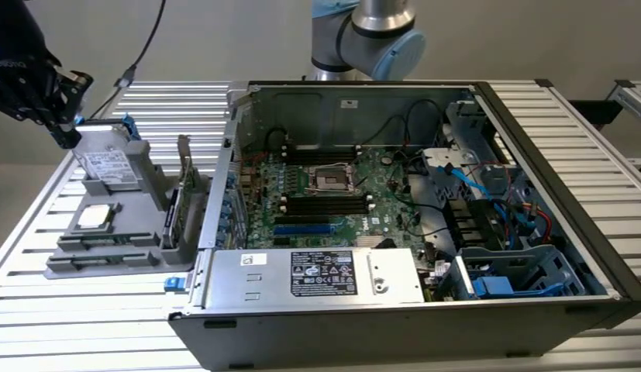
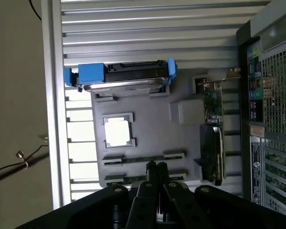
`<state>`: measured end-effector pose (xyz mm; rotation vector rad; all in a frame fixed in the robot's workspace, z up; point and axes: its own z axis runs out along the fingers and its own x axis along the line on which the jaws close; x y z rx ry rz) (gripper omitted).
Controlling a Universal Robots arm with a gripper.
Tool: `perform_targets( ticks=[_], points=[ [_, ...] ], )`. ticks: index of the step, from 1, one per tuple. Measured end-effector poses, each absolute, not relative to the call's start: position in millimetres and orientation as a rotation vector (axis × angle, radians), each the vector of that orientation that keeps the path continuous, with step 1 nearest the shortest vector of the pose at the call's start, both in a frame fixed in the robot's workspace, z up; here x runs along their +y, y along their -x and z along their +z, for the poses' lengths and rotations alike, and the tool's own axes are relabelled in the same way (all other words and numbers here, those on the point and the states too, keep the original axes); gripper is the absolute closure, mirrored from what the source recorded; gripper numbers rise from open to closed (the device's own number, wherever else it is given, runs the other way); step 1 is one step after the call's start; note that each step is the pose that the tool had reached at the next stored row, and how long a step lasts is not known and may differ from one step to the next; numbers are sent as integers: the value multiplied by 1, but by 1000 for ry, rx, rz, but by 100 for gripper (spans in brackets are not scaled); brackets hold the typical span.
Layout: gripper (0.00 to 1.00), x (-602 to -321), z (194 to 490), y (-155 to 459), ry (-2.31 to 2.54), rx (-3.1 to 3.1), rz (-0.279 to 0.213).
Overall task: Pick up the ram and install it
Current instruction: 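Reach for the ram, then pick up the ram and move it above insertion slot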
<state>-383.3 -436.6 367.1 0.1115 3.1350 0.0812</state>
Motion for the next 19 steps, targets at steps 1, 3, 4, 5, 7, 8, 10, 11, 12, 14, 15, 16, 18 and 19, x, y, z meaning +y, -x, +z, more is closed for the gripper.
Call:
perform_targets(
  ticks=[1,3,4,5,7,8,10,11,12,14,15,16,18,19],
  points=[
    [90,-439,367,383,-112,3135,85],
    [90,-443,365,383,-111,3135,97],
    [90,-445,365,383,-109,3135,103],
    [90,-446,364,383,-109,3135,109],
    [90,-449,362,383,-107,3136,121],
    [90,-451,361,383,-105,3138,127],
    [90,-452,360,383,-103,3146,137],
    [90,-452,360,383,-102,3148,137],
    [90,-452,360,383,-102,3148,137],
    [90,-452,360,383,-102,3148,137],
    [90,-453,360,383,-102,3148,137],
    [90,-453,360,383,-102,3148,137],
    [90,-453,360,383,-102,3148,137],
    [90,-453,360,383,-102,3148,137]
  ],
)
